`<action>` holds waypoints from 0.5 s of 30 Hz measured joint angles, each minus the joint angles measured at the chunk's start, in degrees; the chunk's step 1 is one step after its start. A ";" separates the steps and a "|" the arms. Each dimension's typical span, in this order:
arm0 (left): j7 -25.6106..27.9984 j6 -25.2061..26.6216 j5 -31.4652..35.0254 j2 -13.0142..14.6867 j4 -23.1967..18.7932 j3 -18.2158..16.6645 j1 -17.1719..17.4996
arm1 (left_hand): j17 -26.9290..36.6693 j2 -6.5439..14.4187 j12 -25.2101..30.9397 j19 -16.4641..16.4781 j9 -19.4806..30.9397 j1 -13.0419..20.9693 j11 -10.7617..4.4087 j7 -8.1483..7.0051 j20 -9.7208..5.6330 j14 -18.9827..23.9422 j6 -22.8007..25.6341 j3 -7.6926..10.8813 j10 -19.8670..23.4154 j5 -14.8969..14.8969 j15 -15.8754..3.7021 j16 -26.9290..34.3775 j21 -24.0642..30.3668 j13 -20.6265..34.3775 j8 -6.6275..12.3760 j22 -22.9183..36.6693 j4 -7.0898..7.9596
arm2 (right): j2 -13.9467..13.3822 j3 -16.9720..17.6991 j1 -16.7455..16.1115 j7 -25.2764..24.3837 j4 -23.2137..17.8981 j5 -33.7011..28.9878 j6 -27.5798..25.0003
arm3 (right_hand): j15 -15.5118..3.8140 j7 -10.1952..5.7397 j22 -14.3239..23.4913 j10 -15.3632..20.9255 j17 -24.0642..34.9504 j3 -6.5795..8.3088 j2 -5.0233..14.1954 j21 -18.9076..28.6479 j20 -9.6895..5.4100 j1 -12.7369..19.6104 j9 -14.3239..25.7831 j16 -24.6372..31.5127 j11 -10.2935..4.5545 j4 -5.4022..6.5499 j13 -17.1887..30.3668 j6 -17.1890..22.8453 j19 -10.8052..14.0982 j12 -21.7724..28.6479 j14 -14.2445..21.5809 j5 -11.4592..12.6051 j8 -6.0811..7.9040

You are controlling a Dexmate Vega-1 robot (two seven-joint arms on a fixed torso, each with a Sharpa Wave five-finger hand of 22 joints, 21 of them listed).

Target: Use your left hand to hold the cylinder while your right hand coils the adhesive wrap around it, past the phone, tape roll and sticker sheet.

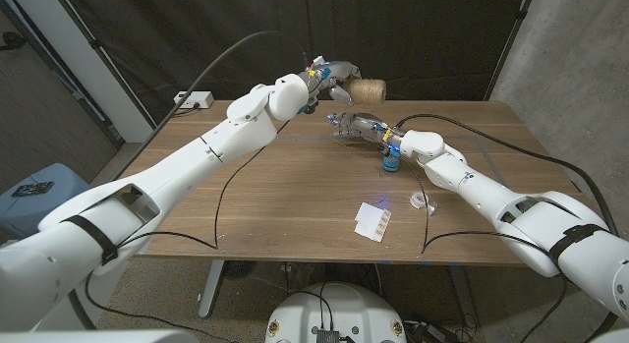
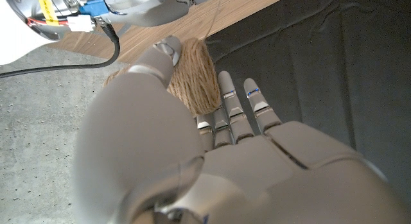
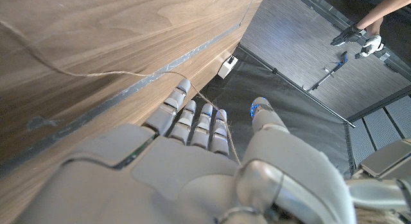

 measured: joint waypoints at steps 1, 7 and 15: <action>-0.02 0.00 -0.04 -0.04 0.07 0.04 -0.05 | 0.00 0.00 0.08 0.00 0.00 0.00 0.00 0.00 0.00 0.00 0.00 0.00 0.00 0.00 0.00 0.00 0.00 0.00 0.00 0.00 0.00 | -0.08 0.00 -0.11 -0.05 -0.16 0.00 -0.02 | 0.03 -0.21 0.00 0.04 0.00 0.00 0.00 0.00 0.00 0.00 0.00 0.00 -0.04 0.00 0.00 0.21 0.00 0.00 0.03 0.00 0.00; -0.03 0.05 -0.19 -0.38 0.55 0.33 -0.35 | 0.00 0.00 0.10 0.00 0.00 0.00 0.01 0.00 0.00 0.00 0.00 0.00 0.01 0.37 0.00 0.00 0.21 0.00 0.00 0.00 0.00 | -0.38 0.04 -0.55 -0.56 -0.73 -0.01 -0.34 | 0.12 -0.77 0.00 2.22 0.00 -0.40 -0.01 0.00 -0.21 0.61 0.00 0.41 -0.32 0.09 0.21 2.93 1.06 0.69 1.77 0.00 0.94; 0.13 0.18 -0.35 -0.72 1.06 0.60 -0.64 | -0.01 0.00 0.09 -0.11 0.00 0.00 0.11 0.00 0.11 0.01 0.00 0.00 0.12 0.60 -0.01 0.00 0.21 0.27 0.00 0.00 0.00 | -0.62 0.09 -1.04 -1.41 -1.34 -0.18 -0.72 | -0.02 -0.71 0.00 7.73 0.54 -0.96 0.30 1.05 -0.31 2.26 0.27 2.74 0.08 -0.01 0.79 9.15 5.03 2.41 7.02 0.00 2.88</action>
